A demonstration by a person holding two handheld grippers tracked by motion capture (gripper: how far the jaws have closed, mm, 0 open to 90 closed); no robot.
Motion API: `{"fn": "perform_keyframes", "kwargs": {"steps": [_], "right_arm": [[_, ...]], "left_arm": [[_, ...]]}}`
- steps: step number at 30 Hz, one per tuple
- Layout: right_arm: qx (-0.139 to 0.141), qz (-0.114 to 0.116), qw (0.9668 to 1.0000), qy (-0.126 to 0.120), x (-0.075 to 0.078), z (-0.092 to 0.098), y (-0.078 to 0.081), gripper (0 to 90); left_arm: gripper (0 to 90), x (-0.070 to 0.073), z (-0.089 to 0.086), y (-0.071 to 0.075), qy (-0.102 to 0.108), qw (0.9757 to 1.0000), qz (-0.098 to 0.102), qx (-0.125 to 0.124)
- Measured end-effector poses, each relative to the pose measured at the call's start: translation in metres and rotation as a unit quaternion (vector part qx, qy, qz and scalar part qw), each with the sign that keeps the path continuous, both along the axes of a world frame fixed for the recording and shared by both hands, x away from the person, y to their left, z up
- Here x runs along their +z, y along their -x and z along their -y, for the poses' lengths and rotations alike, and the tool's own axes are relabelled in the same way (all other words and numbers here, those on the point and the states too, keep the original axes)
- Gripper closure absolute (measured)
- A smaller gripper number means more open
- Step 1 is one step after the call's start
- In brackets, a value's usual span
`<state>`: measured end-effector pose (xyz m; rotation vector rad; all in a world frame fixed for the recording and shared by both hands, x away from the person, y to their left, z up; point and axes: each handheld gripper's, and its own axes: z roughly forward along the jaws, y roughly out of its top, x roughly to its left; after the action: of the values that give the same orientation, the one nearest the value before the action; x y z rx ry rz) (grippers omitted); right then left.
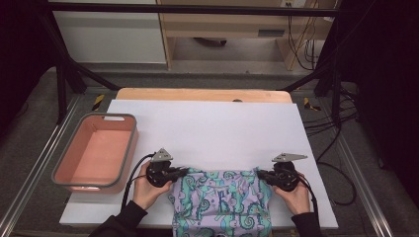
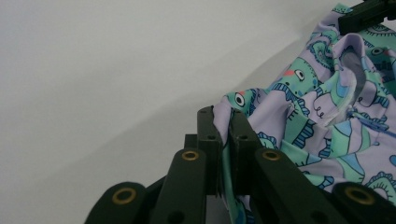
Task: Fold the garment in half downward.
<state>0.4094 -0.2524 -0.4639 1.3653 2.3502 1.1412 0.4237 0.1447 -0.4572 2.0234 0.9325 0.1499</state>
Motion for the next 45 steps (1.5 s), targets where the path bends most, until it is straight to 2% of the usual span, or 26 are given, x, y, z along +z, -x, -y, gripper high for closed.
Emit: {"fn": "perform_keyframes", "kwargs": {"steps": [8, 12, 19, 25, 39, 45], "right_arm": [[-0.017, 0.022, 0.9996, -0.007, 0.009, 0.000, -0.020, 88.2], [-0.024, 0.027, 0.9993, -0.006, 0.010, -0.001, -0.032, 88.2], [-0.034, 0.021, 0.9992, 0.000, 0.005, -0.003, -0.053, 88.1], [-0.039, 0.027, 0.9989, 0.005, -0.001, -0.004, -0.064, 88.1], [-0.052, 0.043, 0.9974, 0.026, -0.010, -0.013, -0.089, 88.1], [-0.056, 0.040, 0.9971, 0.033, -0.015, -0.016, -0.101, 88.1]], "left_arm": [[85.8, 0.012, -0.001, -0.019, 0.019, 0.9997, 0.005, 0.014], [85.8, 0.015, 0.002, -0.031, 0.015, 0.9997, 0.010, 0.019], [85.8, 0.012, 0.007, -0.052, -0.004, 0.9995, 0.011, 0.031], [85.8, 0.003, 0.008, -0.066, -0.006, 0.9989, 0.001, 0.046], [85.8, -0.007, 0.009, -0.094, -0.016, 0.9977, 0.002, 0.066], [85.8, -0.007, 0.010, -0.105, -0.019, 0.9972, 0.003, 0.073]]}}
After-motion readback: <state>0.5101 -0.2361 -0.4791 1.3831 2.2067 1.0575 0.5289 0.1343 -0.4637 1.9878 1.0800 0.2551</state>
